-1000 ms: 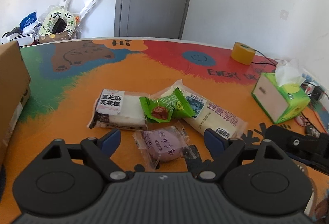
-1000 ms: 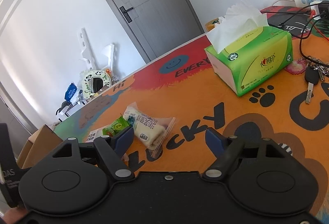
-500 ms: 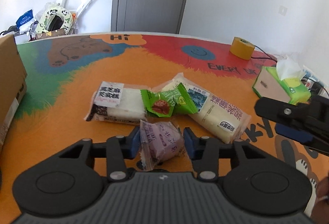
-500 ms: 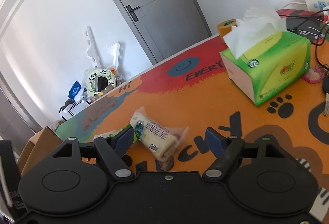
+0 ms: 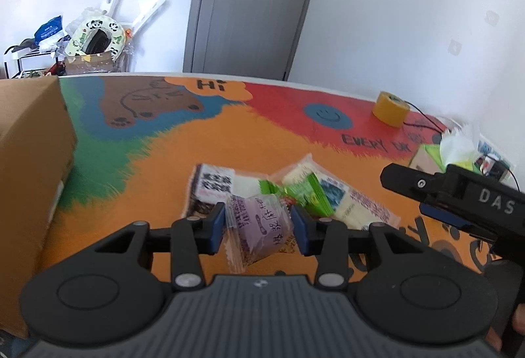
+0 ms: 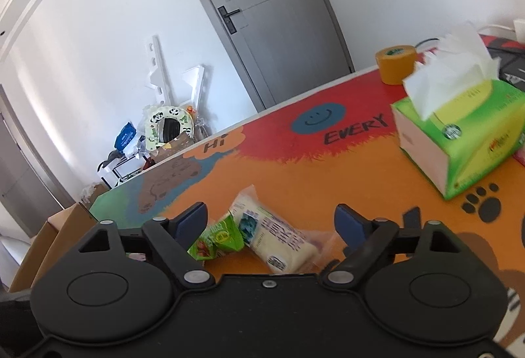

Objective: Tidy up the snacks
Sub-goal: 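Lift the purple pack with left tool while right tool grasps the white cake pack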

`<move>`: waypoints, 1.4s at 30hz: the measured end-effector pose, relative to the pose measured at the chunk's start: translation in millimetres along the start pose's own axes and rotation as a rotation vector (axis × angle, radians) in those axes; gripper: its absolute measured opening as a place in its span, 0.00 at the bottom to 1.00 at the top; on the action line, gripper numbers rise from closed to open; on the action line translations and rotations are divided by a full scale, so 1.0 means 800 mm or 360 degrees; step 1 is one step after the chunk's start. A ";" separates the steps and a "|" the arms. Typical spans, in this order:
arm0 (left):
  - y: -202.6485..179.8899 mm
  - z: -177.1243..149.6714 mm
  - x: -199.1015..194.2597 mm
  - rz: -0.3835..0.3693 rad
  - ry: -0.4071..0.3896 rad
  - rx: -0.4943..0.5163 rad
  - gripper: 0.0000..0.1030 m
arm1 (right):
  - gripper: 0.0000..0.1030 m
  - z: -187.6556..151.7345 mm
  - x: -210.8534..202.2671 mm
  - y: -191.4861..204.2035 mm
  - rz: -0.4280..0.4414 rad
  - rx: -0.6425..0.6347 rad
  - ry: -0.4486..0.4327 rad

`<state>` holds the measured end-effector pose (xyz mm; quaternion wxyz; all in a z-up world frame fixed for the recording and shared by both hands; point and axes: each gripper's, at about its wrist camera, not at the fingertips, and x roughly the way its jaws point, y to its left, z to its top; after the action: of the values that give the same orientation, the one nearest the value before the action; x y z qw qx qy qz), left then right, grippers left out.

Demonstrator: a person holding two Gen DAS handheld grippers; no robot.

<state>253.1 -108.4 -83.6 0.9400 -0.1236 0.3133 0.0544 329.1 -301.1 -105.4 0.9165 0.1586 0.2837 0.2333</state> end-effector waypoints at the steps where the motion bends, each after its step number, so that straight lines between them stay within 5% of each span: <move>1: 0.003 0.002 -0.002 -0.0001 -0.0010 -0.0004 0.40 | 0.83 0.002 0.003 0.002 0.0003 -0.0009 0.0001; 16: 0.049 0.015 0.003 0.0117 -0.0025 -0.0095 0.40 | 0.81 0.014 0.060 0.021 -0.0007 -0.0097 0.0061; 21: 0.055 0.013 0.006 0.0119 -0.0014 -0.0106 0.40 | 0.59 -0.002 0.078 0.018 -0.0045 -0.0097 0.0206; 24: 0.056 0.012 0.004 0.0112 -0.0015 -0.0110 0.40 | 0.54 -0.013 0.077 0.021 -0.0077 -0.0134 0.0265; 27: 0.057 0.011 0.002 0.0106 -0.0016 -0.0117 0.40 | 0.53 -0.022 0.069 0.029 -0.0100 -0.0205 0.0266; 31: 0.058 0.008 -0.008 0.0096 -0.0026 -0.0123 0.40 | 0.33 -0.029 0.058 0.037 -0.0143 -0.0268 0.0271; 42: 0.056 -0.004 -0.037 0.0036 -0.0052 -0.0113 0.40 | 0.26 -0.049 0.004 0.018 -0.0130 -0.0069 0.0220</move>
<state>219.5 -66.5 -77.0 0.9394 -0.1523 0.2972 0.0781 303.6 -280.9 -131.8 0.9067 0.1105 0.3475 0.2122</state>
